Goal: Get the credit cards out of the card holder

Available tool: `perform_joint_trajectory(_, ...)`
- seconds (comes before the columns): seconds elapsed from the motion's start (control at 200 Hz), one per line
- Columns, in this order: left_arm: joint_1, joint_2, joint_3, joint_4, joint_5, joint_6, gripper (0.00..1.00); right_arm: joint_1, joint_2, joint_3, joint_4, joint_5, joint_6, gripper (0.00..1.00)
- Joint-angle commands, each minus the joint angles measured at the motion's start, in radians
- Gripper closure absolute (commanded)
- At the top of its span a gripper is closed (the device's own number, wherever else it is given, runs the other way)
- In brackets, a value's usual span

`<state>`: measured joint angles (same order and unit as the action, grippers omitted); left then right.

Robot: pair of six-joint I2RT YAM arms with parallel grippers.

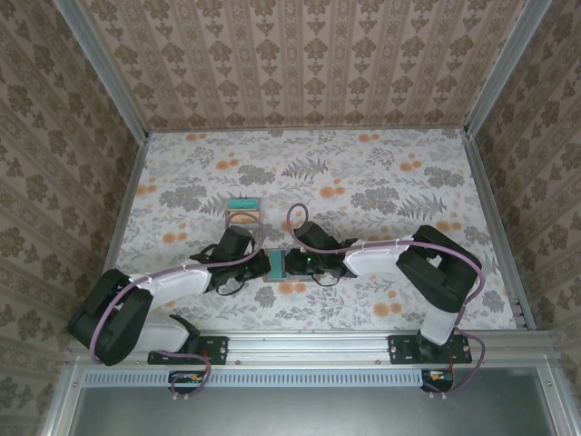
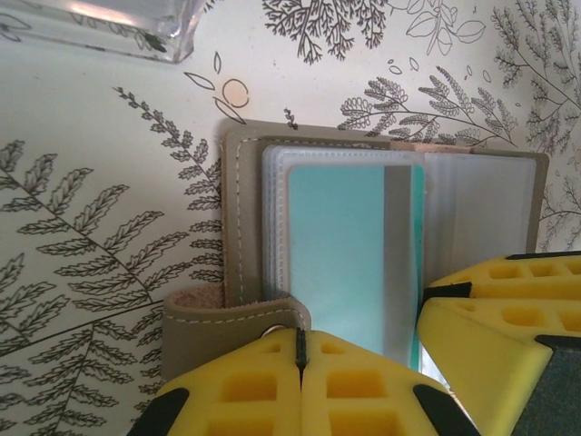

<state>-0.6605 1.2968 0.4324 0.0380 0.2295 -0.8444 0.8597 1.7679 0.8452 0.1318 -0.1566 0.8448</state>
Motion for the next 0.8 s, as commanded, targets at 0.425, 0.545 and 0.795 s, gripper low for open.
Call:
perform_joint_trajectory(0.425, -0.008, 0.032, 0.011, -0.047, -0.021, 0.002, 0.96, -0.003, 0.043, 0.017, 0.041, -0.060, 0.030, 0.82)
perform_joint_trajectory(0.545, -0.010, 0.035, 0.012, -0.046, -0.019, 0.002, 0.96, -0.006, 0.049, 0.019, 0.053, -0.075, 0.032, 0.82)
perform_joint_trajectory(0.795, -0.014, 0.043, 0.019, -0.043, -0.016, 0.005, 0.96, -0.007, 0.055, 0.012, 0.095, -0.107, 0.044, 0.82)
